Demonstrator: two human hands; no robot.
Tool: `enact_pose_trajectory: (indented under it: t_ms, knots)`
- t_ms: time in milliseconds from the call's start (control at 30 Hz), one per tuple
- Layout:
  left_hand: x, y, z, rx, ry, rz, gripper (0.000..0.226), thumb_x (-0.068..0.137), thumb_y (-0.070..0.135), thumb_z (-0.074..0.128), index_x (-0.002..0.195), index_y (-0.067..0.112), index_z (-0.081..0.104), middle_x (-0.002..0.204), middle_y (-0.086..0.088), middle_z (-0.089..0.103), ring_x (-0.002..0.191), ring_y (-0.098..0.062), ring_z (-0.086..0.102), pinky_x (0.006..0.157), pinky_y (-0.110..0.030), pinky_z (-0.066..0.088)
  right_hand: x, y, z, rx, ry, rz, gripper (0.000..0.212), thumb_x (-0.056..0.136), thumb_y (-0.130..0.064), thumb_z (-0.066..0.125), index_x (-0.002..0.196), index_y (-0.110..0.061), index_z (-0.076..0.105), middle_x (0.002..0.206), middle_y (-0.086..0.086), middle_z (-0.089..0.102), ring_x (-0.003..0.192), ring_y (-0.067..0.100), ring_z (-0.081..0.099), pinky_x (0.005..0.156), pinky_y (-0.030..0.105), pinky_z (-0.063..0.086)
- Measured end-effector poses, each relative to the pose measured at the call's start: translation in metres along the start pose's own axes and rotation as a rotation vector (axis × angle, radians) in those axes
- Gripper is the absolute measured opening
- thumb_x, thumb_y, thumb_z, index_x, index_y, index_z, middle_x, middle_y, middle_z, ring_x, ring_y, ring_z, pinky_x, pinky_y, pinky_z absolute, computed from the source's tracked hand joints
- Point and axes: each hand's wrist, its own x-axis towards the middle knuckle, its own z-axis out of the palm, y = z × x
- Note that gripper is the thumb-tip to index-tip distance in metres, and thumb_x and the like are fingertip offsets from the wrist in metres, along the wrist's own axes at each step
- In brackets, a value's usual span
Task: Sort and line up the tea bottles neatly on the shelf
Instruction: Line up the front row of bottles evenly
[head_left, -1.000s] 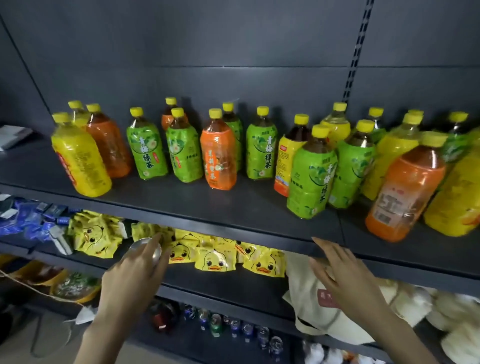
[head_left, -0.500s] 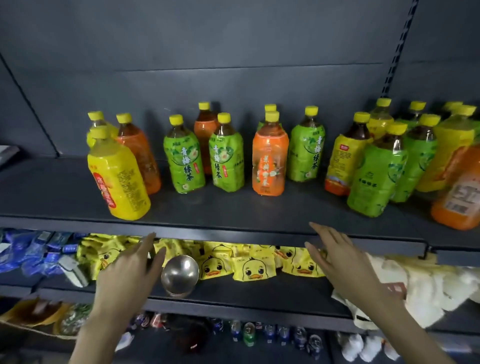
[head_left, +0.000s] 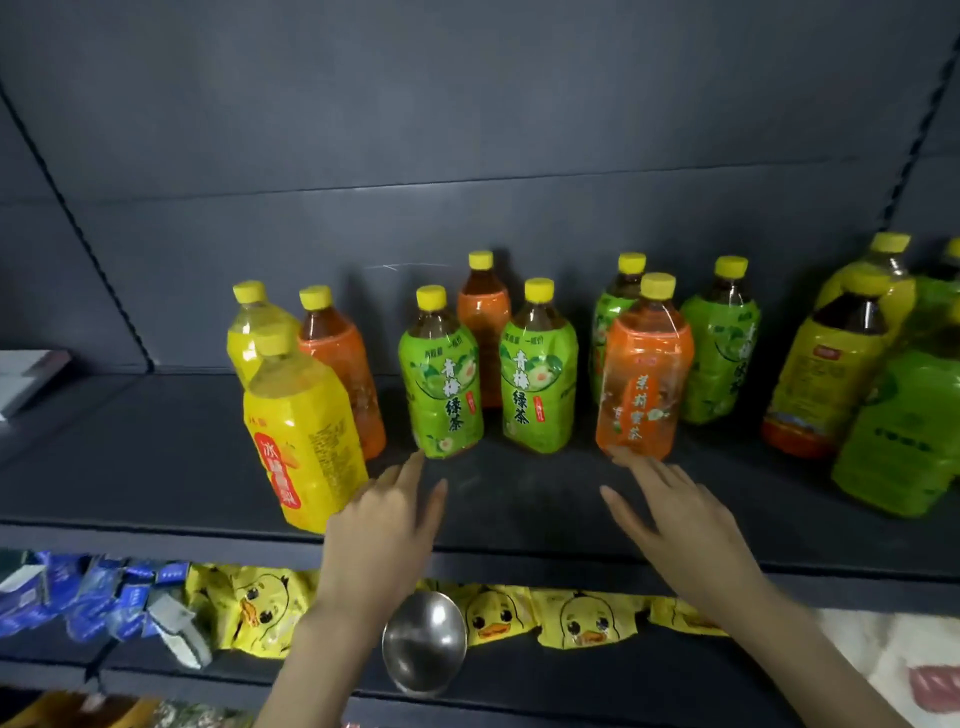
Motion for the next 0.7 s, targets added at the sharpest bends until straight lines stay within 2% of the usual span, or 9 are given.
enact_pose_trajectory:
  t_ms: [67,133,200,267,367,500,600,700]
  knots:
    - [0.024,0.005,0.01,-0.091,0.001,-0.064,0.041,0.091,0.037,0.057,0.125,0.014,0.057,0.104,-0.004,0.068,0.084,-0.03,0.067,0.049,-0.034,0.048,0.021,-0.003,0.003,0.027,0.033,0.008,0.051,0.093,-0.048,0.04,0.139,-0.026,0.041,0.129,-0.009,0.054,0.118,0.012,0.051,0.087,0.026,0.04]
    - [0.045,0.011,0.024,-0.147,0.022,-0.15,0.057,0.093,0.041,0.049,0.141,0.013,0.038,0.132,-0.006,0.053,0.114,-0.03,0.056,0.069,-0.039,0.052,0.04,-0.002,0.005,0.032,0.058,-0.001,0.05,0.093,-0.047,0.041,0.139,-0.027,0.041,0.131,-0.008,0.052,0.121,0.011,0.048,0.088,0.026,0.04]
    - [0.06,0.012,0.034,-0.193,0.109,-0.139,0.073,0.089,0.043,0.054,0.147,0.008,0.025,0.145,-0.012,0.039,0.126,-0.033,0.044,0.08,-0.043,0.053,0.056,-0.004,0.007,0.041,0.1,-0.015,0.051,0.093,-0.045,0.043,0.139,-0.024,0.041,0.134,-0.007,0.049,0.123,0.012,0.046,0.09,0.028,0.041]
    - [0.076,0.007,0.045,-0.199,0.171,-0.127,0.087,0.084,0.044,0.061,0.147,0.003,0.018,0.149,-0.02,0.029,0.129,-0.039,0.039,0.087,-0.045,0.051,0.071,-0.01,0.012,0.053,0.141,-0.031,0.054,0.093,-0.044,0.044,0.141,-0.021,0.038,0.14,-0.004,0.043,0.126,0.015,0.043,0.092,0.032,0.044]
    - [0.097,-0.001,0.06,-0.237,0.193,-0.109,0.098,0.08,0.047,0.066,0.148,0.007,0.008,0.153,-0.022,0.017,0.135,-0.041,0.03,0.099,-0.05,0.043,0.091,-0.022,0.023,0.067,0.188,-0.017,0.064,0.092,-0.043,0.049,0.147,-0.019,0.027,0.15,0.0,0.027,0.133,0.019,0.035,0.094,0.034,0.043]
    - [0.124,-0.004,0.063,-0.342,0.222,-0.092,0.103,0.079,0.048,0.068,0.149,0.009,0.003,0.155,-0.021,0.01,0.14,-0.04,0.02,0.106,-0.047,0.033,0.116,-0.035,0.032,0.112,0.19,0.004,0.08,0.09,-0.044,0.056,0.151,-0.027,0.007,0.155,0.007,0.009,0.14,0.028,0.024,0.098,0.038,0.042]
    - [0.14,-0.008,0.065,-0.47,0.234,-0.1,0.104,0.078,0.046,0.071,0.15,0.013,0.003,0.156,-0.018,0.006,0.142,-0.037,0.014,0.108,-0.046,0.026,0.136,-0.04,0.033,0.145,0.192,0.032,0.086,0.088,-0.045,0.06,0.15,-0.031,0.002,0.156,0.009,0.002,0.142,0.032,0.021,0.104,0.041,0.038]
    - [0.149,-0.014,0.075,-0.658,0.218,-0.125,0.106,0.076,0.04,0.075,0.151,0.018,0.002,0.156,-0.016,0.005,0.142,-0.034,0.012,0.11,-0.047,0.024,0.153,-0.039,0.037,0.167,0.168,0.031,0.087,0.086,-0.046,0.061,0.148,-0.039,0.001,0.157,0.01,-0.003,0.139,0.033,0.027,0.102,0.044,0.042]
